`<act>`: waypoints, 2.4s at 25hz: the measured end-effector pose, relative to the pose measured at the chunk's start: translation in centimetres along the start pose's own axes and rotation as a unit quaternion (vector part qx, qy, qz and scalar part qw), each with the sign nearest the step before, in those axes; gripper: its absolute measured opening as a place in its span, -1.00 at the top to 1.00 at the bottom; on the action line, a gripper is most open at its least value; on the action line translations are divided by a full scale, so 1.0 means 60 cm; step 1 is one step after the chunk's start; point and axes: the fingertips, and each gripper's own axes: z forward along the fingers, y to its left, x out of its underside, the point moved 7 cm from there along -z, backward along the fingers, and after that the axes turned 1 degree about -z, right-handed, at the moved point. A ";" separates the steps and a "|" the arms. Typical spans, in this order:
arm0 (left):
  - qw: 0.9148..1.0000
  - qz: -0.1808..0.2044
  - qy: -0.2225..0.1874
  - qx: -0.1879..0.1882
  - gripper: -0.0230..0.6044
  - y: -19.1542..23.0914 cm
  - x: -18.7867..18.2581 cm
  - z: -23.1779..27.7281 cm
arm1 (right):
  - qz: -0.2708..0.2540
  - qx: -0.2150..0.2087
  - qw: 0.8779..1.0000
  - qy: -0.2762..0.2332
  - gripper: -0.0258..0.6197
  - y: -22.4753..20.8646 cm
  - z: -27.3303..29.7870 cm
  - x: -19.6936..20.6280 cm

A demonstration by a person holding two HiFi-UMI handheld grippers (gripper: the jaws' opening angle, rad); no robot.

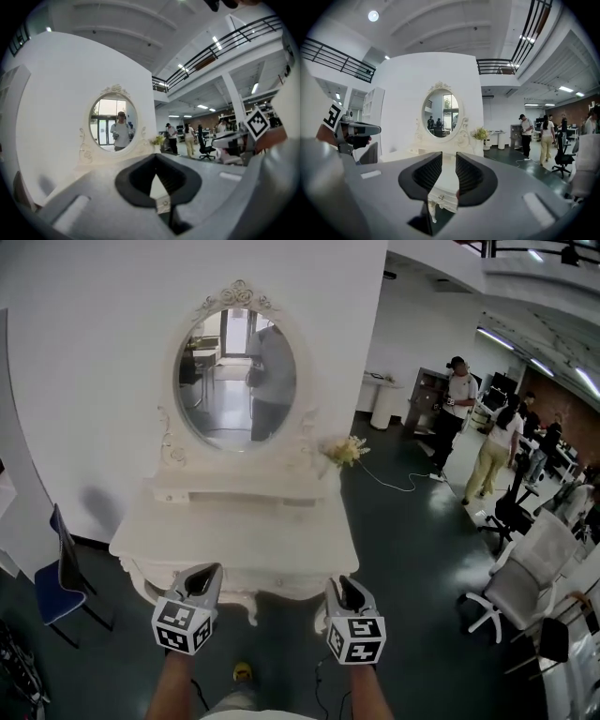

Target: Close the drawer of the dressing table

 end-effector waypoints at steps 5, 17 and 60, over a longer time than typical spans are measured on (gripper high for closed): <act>1.000 0.005 -0.004 0.028 0.93 0.102 -0.025 0.131 | 0.003 0.029 1.000 0.002 0.68 -0.022 0.134 -0.037; 0.996 0.011 0.004 0.085 0.93 0.279 -0.033 0.375 | 0.025 0.077 0.997 0.005 0.68 -0.056 0.391 -0.078; 0.979 -0.063 0.163 0.100 0.93 0.380 0.240 0.744 | 0.085 0.020 0.982 0.167 0.68 -0.187 0.795 0.157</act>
